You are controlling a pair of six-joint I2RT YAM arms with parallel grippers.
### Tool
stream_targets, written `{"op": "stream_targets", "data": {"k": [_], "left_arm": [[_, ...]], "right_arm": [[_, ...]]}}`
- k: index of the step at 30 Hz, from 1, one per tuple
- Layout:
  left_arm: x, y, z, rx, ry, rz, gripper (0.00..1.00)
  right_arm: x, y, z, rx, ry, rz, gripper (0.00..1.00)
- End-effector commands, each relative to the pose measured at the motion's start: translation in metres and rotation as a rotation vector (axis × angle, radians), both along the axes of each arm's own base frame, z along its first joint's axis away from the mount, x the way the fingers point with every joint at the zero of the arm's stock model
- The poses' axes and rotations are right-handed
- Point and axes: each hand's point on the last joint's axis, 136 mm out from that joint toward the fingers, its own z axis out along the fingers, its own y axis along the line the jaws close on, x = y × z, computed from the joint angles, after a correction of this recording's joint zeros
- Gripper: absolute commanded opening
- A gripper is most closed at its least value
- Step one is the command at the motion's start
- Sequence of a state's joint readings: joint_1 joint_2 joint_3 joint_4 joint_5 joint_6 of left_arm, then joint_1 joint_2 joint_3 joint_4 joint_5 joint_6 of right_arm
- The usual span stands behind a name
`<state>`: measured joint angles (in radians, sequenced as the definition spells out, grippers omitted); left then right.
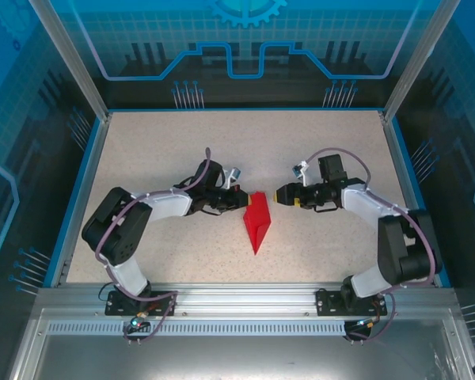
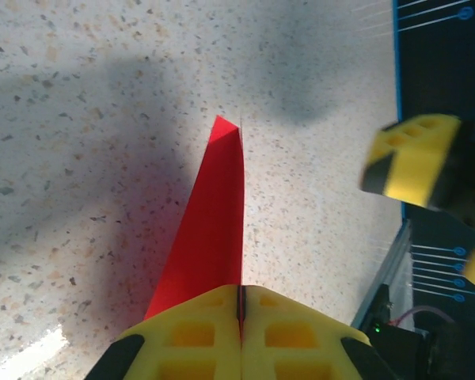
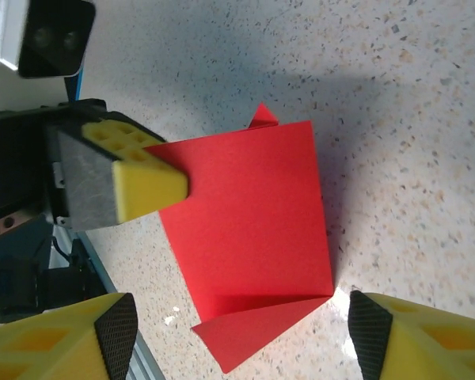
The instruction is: Fold a paper plane with a square sheet of paper (fold left side to right side)
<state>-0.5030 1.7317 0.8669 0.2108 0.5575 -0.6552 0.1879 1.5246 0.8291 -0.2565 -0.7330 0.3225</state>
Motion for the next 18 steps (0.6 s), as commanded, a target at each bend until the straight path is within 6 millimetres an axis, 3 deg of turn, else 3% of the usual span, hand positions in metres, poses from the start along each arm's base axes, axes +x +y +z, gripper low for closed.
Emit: {"op": "stream_targets", "data": {"k": [1, 9, 10, 18], "left_arm": [[-0.004, -0.004, 0.025, -0.098, -0.072, -0.047, 0.02], [-0.009, -0.007, 0.035, -0.134, -0.09, -0.087, 0.02], [-0.009, -0.007, 0.035, -0.136, -0.088, -0.089, 0.02], [-0.01, -0.009, 0.032, -0.15, -0.073, -0.103, 0.01]], "right_arm": [[0.013, 0.006, 0.005, 0.071, -0.043, 0.046, 0.72], [0.016, 0.021, -0.02, 0.155, 0.023, 0.103, 0.71], [0.025, 0.024, -0.013, 0.173, -0.003, 0.114, 0.7], [0.018, 0.036, -0.018, 0.271, 0.024, 0.177, 0.64]]}}
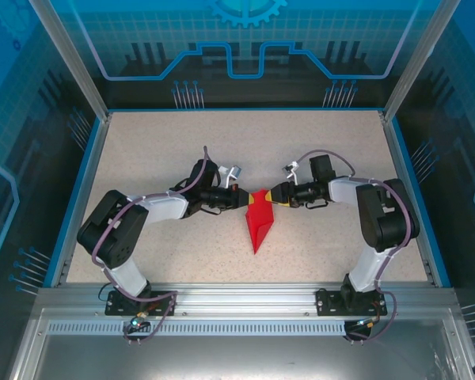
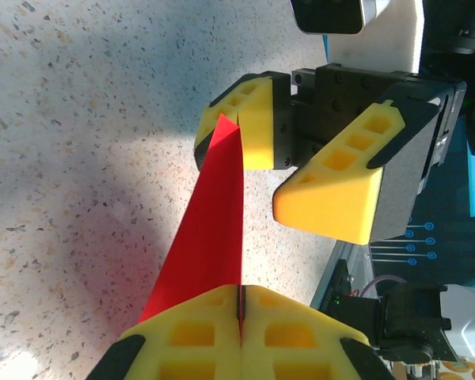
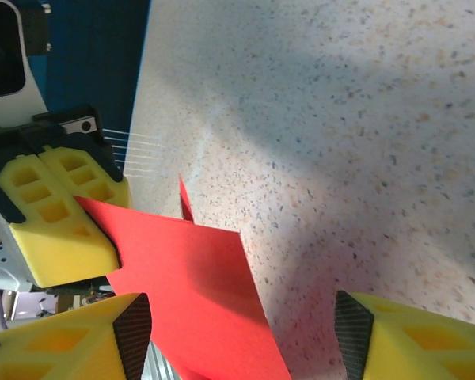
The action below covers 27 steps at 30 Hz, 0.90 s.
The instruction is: Fold a paper plane with a square sheet of paper (fold left side to right side)
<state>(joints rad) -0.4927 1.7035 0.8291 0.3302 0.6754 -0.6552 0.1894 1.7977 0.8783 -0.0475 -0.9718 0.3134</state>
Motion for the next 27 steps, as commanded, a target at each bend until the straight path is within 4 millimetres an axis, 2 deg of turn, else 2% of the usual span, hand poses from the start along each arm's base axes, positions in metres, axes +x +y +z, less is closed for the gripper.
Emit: {"op": "stream_targets", "data": {"k": [1, 16, 20, 21, 24, 27], "left_arm": [[-0.002, -0.001, 0.007, -0.031, -0.013, -0.024, 0.01], [0.002, 0.005, -0.008, -0.005, 0.021, -0.01, 0.01], [0.003, 0.007, -0.012, 0.008, 0.027, -0.01, 0.02], [0.003, 0.006, -0.012, 0.011, 0.027, -0.014, 0.05], [0.005, 0.01, -0.01, 0.039, 0.023, -0.011, 0.21], [0.008, 0.019, -0.004, 0.102, -0.008, 0.006, 0.48]], "right_arm": [[0.0, 0.009, 0.007, 0.081, -0.015, 0.052, 0.62], [-0.009, 0.003, 0.006, 0.04, -0.015, 0.08, 0.26], [-0.01, 0.001, 0.009, 0.041, -0.015, 0.079, 0.11], [-0.011, 0.001, 0.009, 0.038, -0.014, 0.079, 0.08], [-0.012, -0.003, 0.006, -0.002, 0.008, 0.066, 0.07], [-0.012, -0.007, -0.001, -0.051, 0.065, 0.032, 0.05]]}}
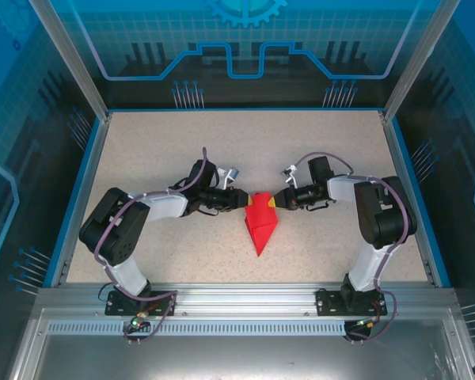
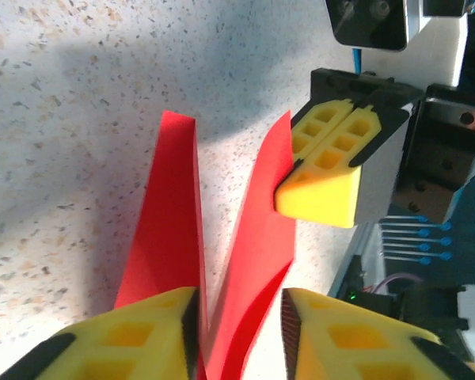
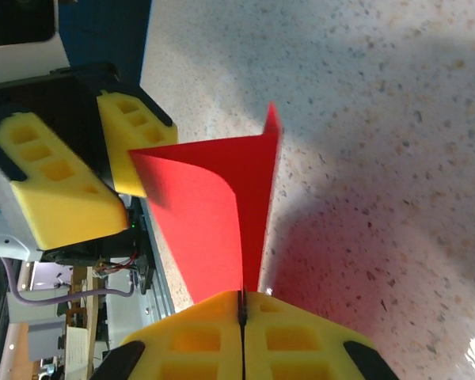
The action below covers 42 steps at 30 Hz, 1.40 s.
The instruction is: Fold a paper plane with a square sheet of paper (fold left side to right side)
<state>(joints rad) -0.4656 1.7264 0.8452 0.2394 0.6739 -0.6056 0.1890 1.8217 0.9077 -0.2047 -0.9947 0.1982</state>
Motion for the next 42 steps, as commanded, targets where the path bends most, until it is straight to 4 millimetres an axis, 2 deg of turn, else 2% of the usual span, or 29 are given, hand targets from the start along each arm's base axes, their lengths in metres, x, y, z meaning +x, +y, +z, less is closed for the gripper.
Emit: {"op": "stream_targets", "data": {"k": [1, 5, 8, 13, 16, 22, 27, 30, 37, 42], "left_arm": [[0.007, 0.011, 0.017, 0.081, -0.067, 0.004, 0.54], [0.004, 0.025, 0.03, 0.203, -0.125, 0.018, 0.59], [-0.011, 0.027, 0.04, 0.286, -0.167, -0.006, 0.59], [-0.053, 0.001, 0.048, 0.409, -0.215, -0.101, 0.59], [-0.077, -0.018, 0.047, 0.498, -0.233, -0.138, 0.59], [-0.098, -0.044, 0.025, 0.702, -0.247, -0.192, 0.62], [-0.1, -0.064, 0.001, 0.864, -0.265, -0.223, 0.63], [-0.097, -0.069, -0.013, 0.959, -0.277, -0.218, 0.64], [-0.086, -0.063, -0.034, 1.14, -0.295, -0.168, 0.63], [-0.081, -0.058, -0.041, 1.197, -0.311, -0.155, 0.58]], "right_arm": [[0.003, -0.006, 0.006, -0.043, 0.034, -0.033, 0.05], [0.004, -0.011, -0.002, -0.098, 0.116, -0.086, 0.05], [0.006, -0.013, -0.005, -0.13, 0.174, -0.118, 0.05], [0.011, -0.013, -0.005, -0.173, 0.249, -0.156, 0.06], [0.012, -0.014, -0.007, -0.2, 0.303, -0.193, 0.05], [0.016, -0.015, -0.008, -0.241, 0.347, -0.243, 0.04], [0.015, -0.015, -0.012, -0.258, 0.371, -0.262, 0.03], [0.014, -0.014, -0.014, -0.266, 0.375, -0.263, 0.03], [0.015, -0.011, -0.016, -0.265, 0.381, -0.252, 0.02], [0.014, -0.011, -0.017, -0.273, 0.38, -0.248, 0.01]]}}
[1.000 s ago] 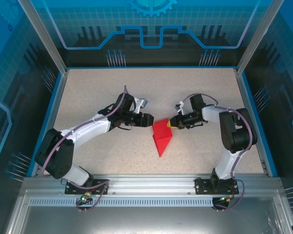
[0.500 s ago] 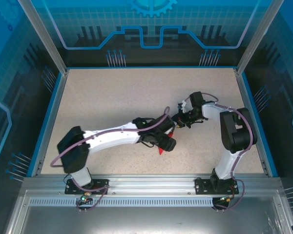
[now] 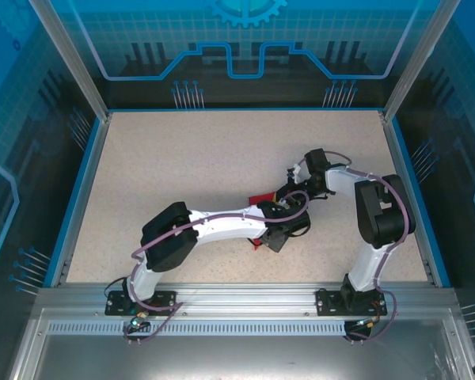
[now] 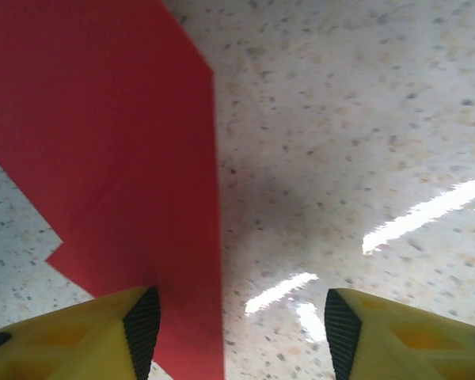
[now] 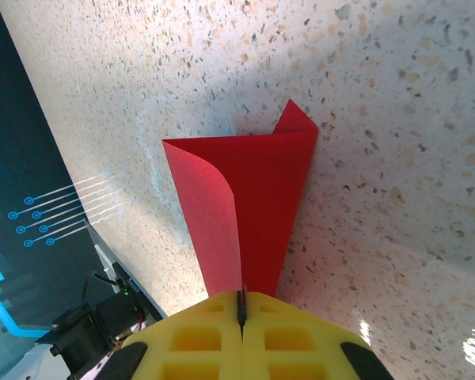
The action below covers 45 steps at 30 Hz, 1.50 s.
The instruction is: Fold a paper plane with a square sheet of paper (fold left side to right side)
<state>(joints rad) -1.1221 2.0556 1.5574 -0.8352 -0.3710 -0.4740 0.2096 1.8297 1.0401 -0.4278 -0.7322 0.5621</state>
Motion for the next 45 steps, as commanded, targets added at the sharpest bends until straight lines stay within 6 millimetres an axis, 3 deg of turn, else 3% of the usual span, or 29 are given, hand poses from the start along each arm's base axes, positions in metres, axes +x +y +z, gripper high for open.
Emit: {"op": "stream_targets", "data": {"k": [1, 16, 23, 29, 36, 40, 45], "left_arm": [[0.007, 0.013, 0.002, 0.078, -0.047, 0.033, 0.57], [0.003, 0.014, -0.011, 0.087, -0.029, 0.035, 0.17], [0.002, 0.007, -0.009, 0.046, -0.016, 0.031, 0.09], [0.0, 0.007, -0.01, 0.001, 0.01, 0.052, 0.07], [0.004, 0.009, -0.006, -0.138, 0.057, 0.113, 0.06], [0.004, 0.001, 0.003, -0.265, 0.089, 0.118, 0.06], [0.006, -0.014, 0.016, -0.502, 0.167, 0.126, 0.06]], "right_arm": [[-0.002, 0.005, -0.003, -0.011, 0.03, 0.011, 0.01], [-0.006, 0.005, -0.005, -0.031, 0.032, 0.031, 0.01], [-0.005, 0.006, -0.003, -0.027, 0.017, 0.04, 0.04], [0.007, -0.004, 0.019, -0.051, -0.09, 0.017, 0.3], [0.022, -0.051, 0.062, -0.151, -0.277, -0.119, 0.58], [0.013, -0.075, 0.069, -0.184, -0.33, -0.189, 0.69], [-0.008, -0.079, 0.06, -0.186, -0.337, -0.179, 0.76]]}}
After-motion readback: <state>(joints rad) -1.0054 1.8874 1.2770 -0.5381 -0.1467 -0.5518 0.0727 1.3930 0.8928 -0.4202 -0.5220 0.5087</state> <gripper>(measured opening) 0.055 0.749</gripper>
